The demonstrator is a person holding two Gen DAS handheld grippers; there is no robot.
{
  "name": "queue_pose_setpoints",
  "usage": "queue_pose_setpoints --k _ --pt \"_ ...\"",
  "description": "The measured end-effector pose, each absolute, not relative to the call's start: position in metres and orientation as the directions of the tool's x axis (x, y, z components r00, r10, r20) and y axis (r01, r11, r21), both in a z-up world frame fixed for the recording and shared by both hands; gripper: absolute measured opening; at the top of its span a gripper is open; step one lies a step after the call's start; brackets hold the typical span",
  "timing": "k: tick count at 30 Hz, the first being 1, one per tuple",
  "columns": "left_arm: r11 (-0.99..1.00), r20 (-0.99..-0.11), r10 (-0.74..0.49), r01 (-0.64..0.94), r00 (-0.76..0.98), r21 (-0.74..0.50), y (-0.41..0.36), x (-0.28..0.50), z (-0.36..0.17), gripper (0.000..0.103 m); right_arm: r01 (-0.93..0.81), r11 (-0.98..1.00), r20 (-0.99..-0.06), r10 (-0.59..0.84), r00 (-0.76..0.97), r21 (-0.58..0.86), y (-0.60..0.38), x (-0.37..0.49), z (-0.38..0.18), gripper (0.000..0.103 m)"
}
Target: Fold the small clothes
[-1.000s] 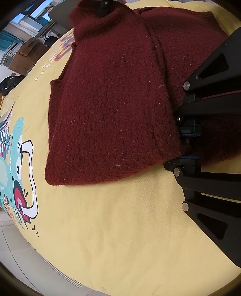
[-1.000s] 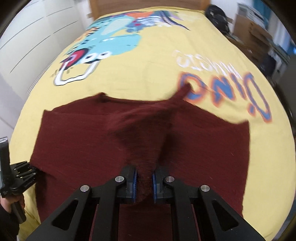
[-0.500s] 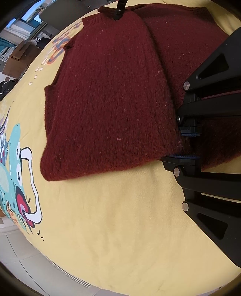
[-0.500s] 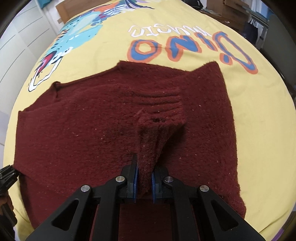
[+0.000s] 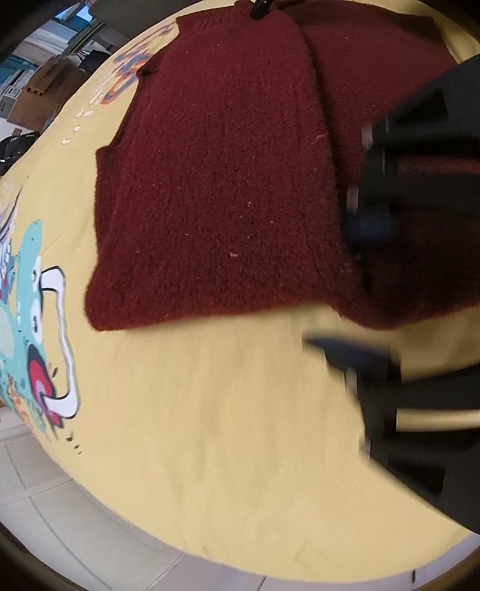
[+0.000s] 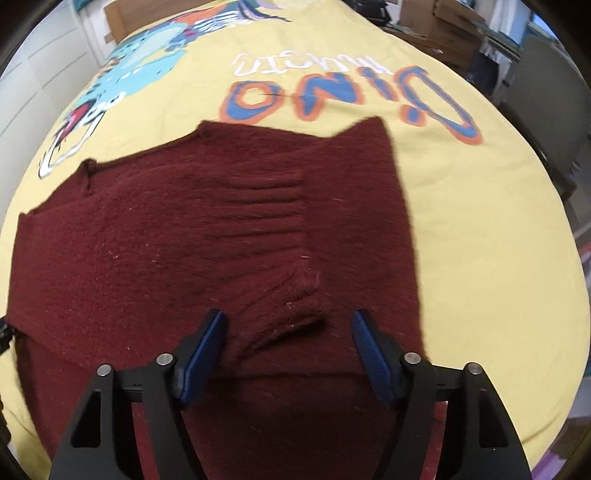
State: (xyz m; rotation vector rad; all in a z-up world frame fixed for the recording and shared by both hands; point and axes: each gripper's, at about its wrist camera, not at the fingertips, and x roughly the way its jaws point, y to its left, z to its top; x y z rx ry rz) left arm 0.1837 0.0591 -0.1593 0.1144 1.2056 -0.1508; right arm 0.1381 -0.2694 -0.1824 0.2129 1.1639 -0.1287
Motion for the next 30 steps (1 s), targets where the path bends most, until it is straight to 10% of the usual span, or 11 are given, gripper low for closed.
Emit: queue_pose_setpoints --k 6,15,30 --pt "0.991 -0.917 -0.014 0.130 0.398 0.041 0.067 0.167 -0.134 0.102 0.230 0.971 -0.898 -0.048 0.438 0.060 -0.286 0.118 -0.158 0.082" --pt "0.986 -0.878 -0.109 0.166 0.465 -0.035 0.040 0.173 -0.100 0.102 0.124 0.992 -0.850 -0.040 0.525 0.030 -0.249 0.119 -0.122 0.103" --pt "0.968 -0.894 -0.088 0.251 0.440 0.028 -0.023 0.188 -0.170 0.102 -0.019 1.000 -0.887 -0.001 0.462 -0.011 -0.177 0.150 -0.195 0.103"
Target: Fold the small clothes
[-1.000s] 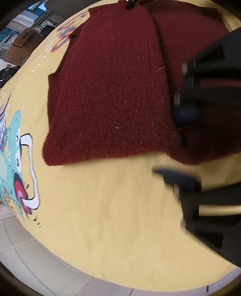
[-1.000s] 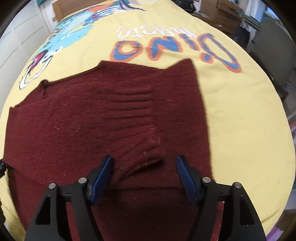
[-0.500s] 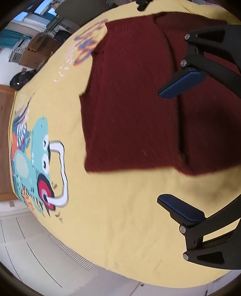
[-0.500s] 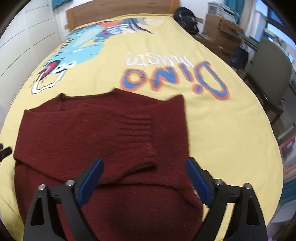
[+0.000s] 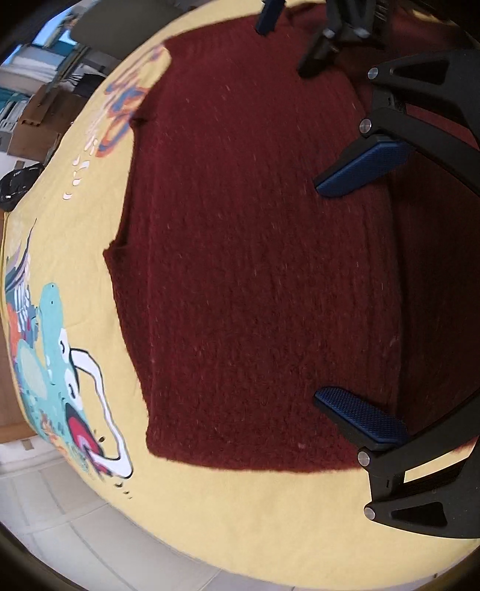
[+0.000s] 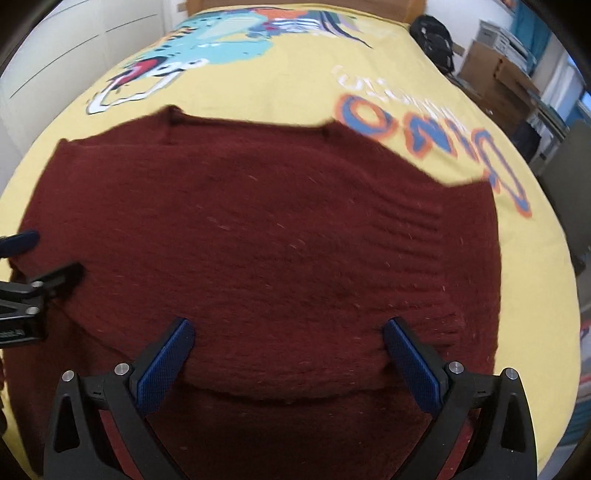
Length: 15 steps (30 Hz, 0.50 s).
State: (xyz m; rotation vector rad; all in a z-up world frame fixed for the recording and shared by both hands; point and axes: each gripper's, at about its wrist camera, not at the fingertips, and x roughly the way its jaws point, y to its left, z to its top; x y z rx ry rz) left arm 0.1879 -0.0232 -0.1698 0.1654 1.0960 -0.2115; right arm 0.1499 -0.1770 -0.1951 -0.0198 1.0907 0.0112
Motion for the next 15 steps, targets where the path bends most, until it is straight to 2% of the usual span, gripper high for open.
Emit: queue_pose_setpoints --k 10,15 --pt "0.972 -0.890 -0.131 0.235 0.438 -0.027 0.017 0.188 -0.175 0.102 0.118 0.989 -0.882 0.025 0.471 0.091 -0.246 0.135 -0.207 0.102" --pt "0.967 -0.910 -0.143 0.252 0.389 -0.045 0.016 0.192 -0.167 0.102 0.120 0.989 -0.883 0.015 0.468 0.081 -0.256 0.128 -0.196 0.102"
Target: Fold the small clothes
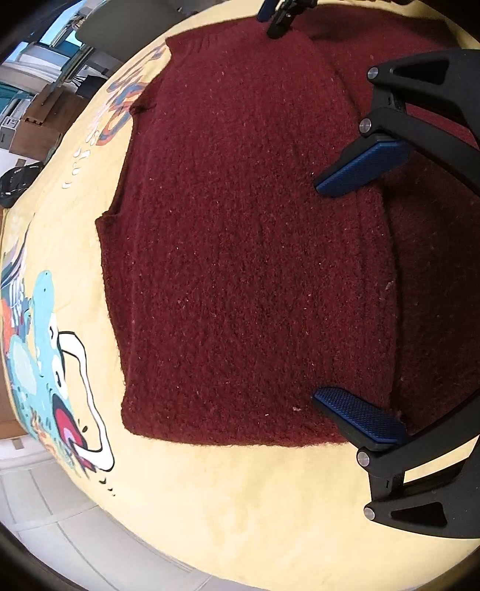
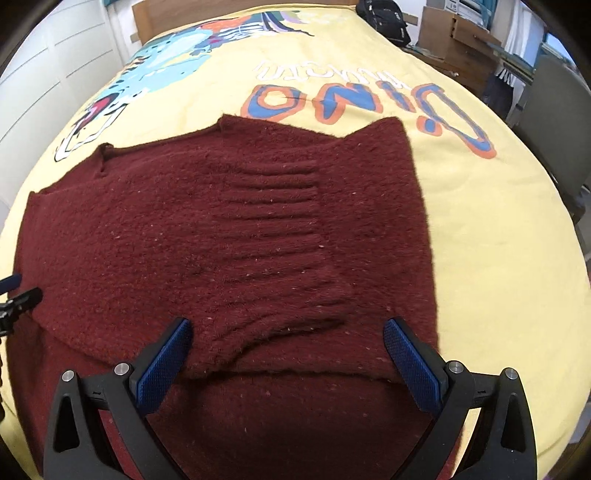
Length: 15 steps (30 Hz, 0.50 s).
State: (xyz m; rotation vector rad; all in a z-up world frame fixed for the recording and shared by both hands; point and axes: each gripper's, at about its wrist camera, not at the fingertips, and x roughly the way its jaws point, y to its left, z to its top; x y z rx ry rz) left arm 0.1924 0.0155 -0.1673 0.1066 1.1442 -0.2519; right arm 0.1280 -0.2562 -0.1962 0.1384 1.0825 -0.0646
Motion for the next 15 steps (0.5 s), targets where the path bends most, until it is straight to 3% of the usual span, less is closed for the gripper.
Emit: queue_pose_setpoints --k 9,15 --pt "0.968 -0.891 -0.178 0.238 0.419 -0.081 0.039 0.142 -0.110 0.102 0.099 0.990 -0.861 0.039 0.507 0.103 -0.277 0.073 -0.143 0.102" --pt "0.977 -0.912 -0.176 0.182 0.371 -0.114 0.068 0.093 -0.114 0.102 0.138 0.980 -0.882 0.064 0.467 0.144 -0.290 0.021 -0.154 0.102"
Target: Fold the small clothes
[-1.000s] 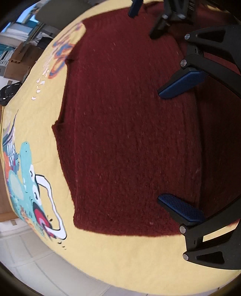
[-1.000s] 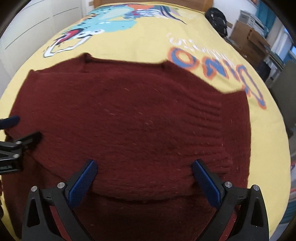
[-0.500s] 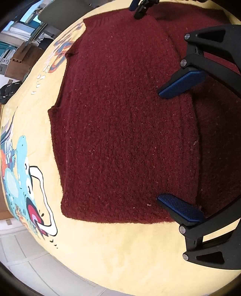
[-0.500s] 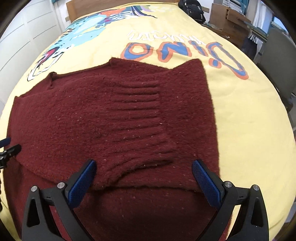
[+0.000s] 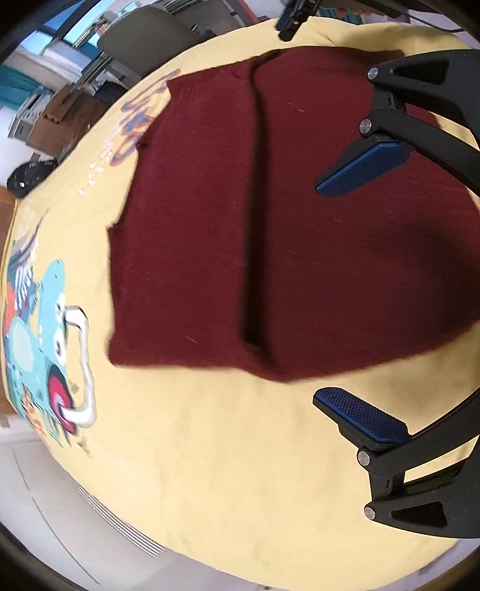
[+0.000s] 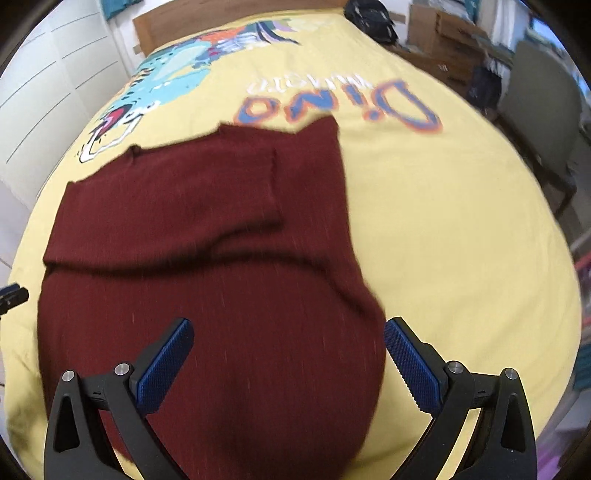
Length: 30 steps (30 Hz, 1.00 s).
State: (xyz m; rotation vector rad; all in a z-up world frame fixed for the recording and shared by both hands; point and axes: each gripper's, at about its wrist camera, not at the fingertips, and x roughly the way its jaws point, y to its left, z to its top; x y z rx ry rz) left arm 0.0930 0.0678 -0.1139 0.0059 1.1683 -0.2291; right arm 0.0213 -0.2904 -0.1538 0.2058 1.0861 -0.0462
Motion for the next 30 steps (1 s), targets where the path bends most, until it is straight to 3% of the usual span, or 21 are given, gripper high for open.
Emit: queue_pose_setpoints --k 16,23,24,26,27,28,30 --pt "0.985 -0.975 -0.158 0.092 0.158 -0.145 0.077 0.008 -0.175 0.101 0.187 0.970 -0.952 0.096 0.290 0.155 -0.290 -0.061 -0.201 0.102" --pt "0.982 -0.981 -0.167 0.109 0.098 -0.156 0.063 -0.003 -0.189 0.084 0.156 0.983 -0.978 0.059 0.202 0.092 -0.275 -0.057 -0.217 0.102" --pt "0.980 -0.981 -0.172 0.112 0.090 -0.162 0.061 -0.003 -0.190 0.075 0.153 0.984 -0.980 0.059 0.190 0.089 -0.272 -0.055 -0.218 0.102" --pt "0.976 -0.978 -0.192 0.121 0.080 -0.182 0.057 -0.005 -0.190 0.062 0.142 0.986 -0.984 0.066 0.168 0.090 -0.267 -0.054 -0.220 0.095" --pt "0.973 -0.976 -0.203 0.123 0.077 -0.193 0.055 -0.005 -0.189 0.055 0.138 0.986 -0.986 0.077 0.147 0.098 -0.264 -0.053 -0.223 0.084" --pt "0.971 -0.974 -0.215 0.125 0.074 -0.204 0.054 -0.006 -0.189 0.052 0.137 0.985 -0.987 0.088 0.135 0.107 -0.263 -0.053 -0.224 0.067" --pt "0.964 -0.967 -0.244 0.123 0.067 -0.235 0.052 -0.006 -0.188 0.031 0.145 0.978 -0.984 0.131 0.118 0.148 -0.262 -0.054 -0.227 0.046"
